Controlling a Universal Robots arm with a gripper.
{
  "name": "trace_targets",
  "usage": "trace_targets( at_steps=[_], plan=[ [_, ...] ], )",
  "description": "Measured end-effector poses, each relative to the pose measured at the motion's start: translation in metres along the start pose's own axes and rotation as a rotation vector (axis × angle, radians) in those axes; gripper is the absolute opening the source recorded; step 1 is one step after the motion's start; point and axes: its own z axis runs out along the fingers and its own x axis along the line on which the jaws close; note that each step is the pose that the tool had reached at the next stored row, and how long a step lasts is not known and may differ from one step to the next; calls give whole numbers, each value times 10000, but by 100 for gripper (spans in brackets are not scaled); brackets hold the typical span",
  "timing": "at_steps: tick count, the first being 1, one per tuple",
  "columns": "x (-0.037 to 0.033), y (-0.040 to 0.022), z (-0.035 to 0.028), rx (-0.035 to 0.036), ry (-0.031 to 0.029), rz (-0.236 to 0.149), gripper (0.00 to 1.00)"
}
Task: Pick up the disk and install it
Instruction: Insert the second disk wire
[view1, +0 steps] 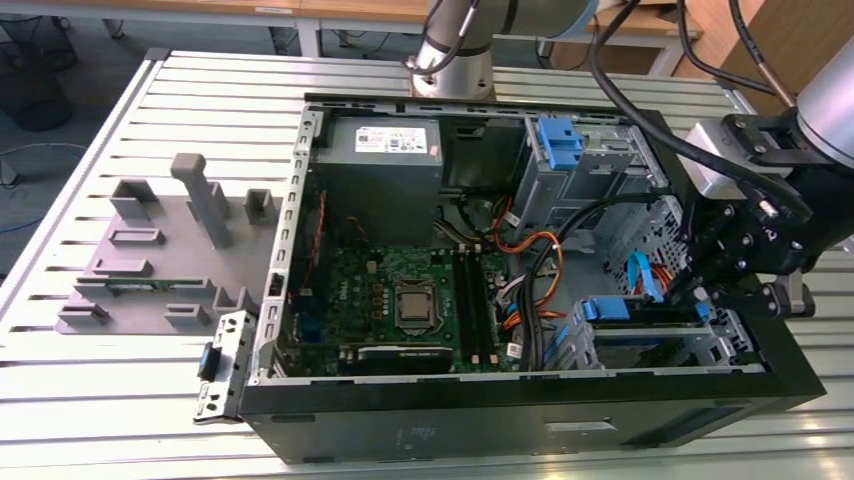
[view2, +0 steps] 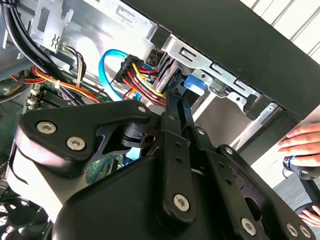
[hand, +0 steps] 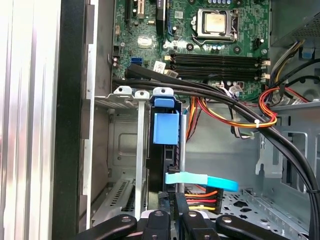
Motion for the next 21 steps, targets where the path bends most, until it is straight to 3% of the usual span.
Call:
trace_targets(
  at_steps=[21],
  plan=[
    [1,11,55,1,2,0,16]
  ],
)
